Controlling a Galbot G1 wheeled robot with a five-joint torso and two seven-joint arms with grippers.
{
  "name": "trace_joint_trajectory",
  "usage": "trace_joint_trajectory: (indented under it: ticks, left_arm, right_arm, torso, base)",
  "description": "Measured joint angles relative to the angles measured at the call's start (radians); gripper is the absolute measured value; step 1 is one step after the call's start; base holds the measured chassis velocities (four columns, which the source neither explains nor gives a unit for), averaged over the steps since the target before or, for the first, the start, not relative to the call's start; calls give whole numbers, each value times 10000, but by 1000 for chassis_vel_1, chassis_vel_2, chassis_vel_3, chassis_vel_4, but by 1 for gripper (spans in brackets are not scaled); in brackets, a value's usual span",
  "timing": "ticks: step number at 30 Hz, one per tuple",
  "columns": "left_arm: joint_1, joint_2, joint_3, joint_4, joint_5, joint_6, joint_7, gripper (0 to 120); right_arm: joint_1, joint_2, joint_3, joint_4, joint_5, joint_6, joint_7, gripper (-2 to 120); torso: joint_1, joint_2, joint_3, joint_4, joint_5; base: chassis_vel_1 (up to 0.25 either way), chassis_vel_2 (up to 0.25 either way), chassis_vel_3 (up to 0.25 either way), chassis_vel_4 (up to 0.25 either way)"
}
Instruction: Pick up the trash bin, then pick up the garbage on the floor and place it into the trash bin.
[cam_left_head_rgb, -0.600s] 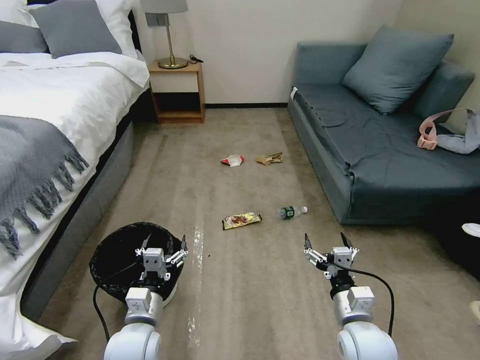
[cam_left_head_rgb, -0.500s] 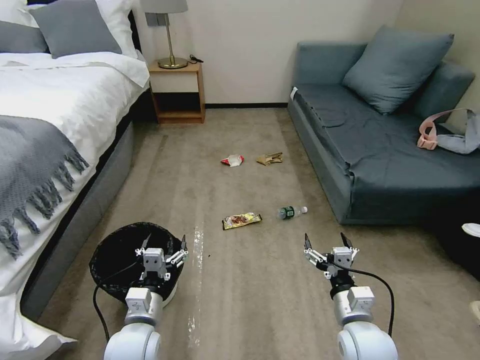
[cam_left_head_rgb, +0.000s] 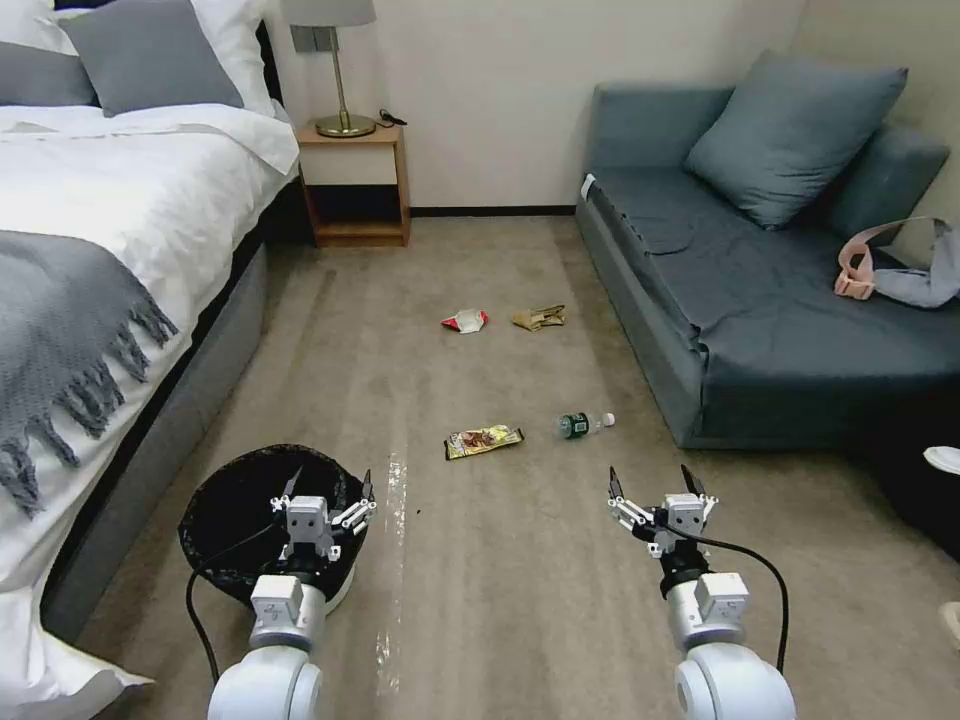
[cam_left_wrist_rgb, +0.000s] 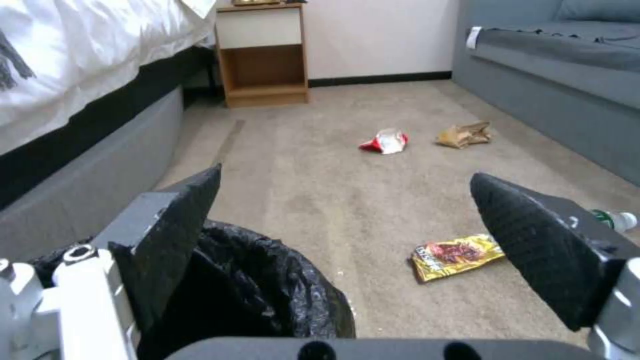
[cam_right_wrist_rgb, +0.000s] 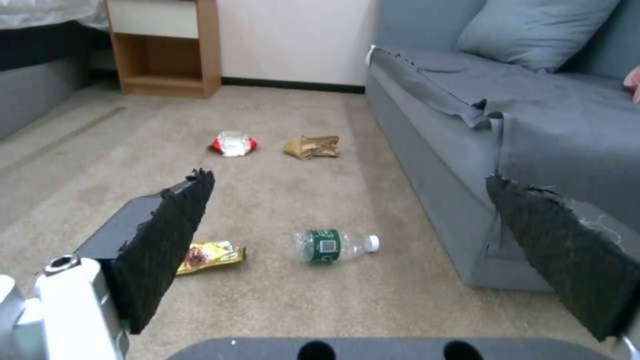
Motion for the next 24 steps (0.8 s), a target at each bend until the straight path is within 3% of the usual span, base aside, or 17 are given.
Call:
trace_joint_trajectory:
  ticks: [9,11,12,16,17,20,21,22,24]
  left_arm:
    - [-8,33,-8,-9,-25,30,-90,100]
    - [-95,255,-89,-119,-281,381,-645,100]
    - [-95,255,-89,-119,-281,381,-645,100]
    - [-375,931,-354,-473,-1058,1466,-2347,100]
    - [-375,931,-354,-473,-1058,1466,-2347,100]
    - [-600,1439,-548,-759,-1474,2188,-3315,99]
    - [-600,1439,-548,-759,-1474,2188,-3315,99]
    - [-773,1770,-670,-907,-1501,2349,-3433,98]
    - [-890,2100,-763,-964,-1641,2505,-3497,97]
  right_arm:
    - [96,-31,-244,-123,85,-258,270,100]
    - [400,-127,-1128,-584,409,-1141,1146,100]
    - [400,-127,-1128,-584,409,-1141,1146,100]
    - [980,-301,-2782,-1439,1017,-2798,2794,100]
    - [980,-301,-2782,-1439,1017,-2798,2794,100]
    - [1052,-329,-2958,-1538,1088,-2998,3010,100]
    - [1052,-329,-2958,-1538,1088,-2998,3010,100]
    - [1053,-330,-2962,-1541,1089,-3003,3015,100]
    - [1056,-337,-2963,-1540,1089,-3003,3007,100]
  torso:
    - [0,0,0,-3,-5]
    - [0,0,0,-2,1]
    - [0,0,0,-2,1]
    - [0,0,1,3,2]
    - [0,0,1,3,2]
    - [0,0,1,6,-11]
    - [0,0,1,6,-11]
    - [0,1,0,-5,0]
    - [0,2,1,-2,2]
  base:
    - [0,0,0,0]
    - [0,0,0,0]
    - [0,0,0,0]
    - [0,0,0,0]
    - [0,0,0,0]
    - [0,0,0,0]
    - [0,0,0,0]
    - [0,0,0,0]
    - [0,0,0,0]
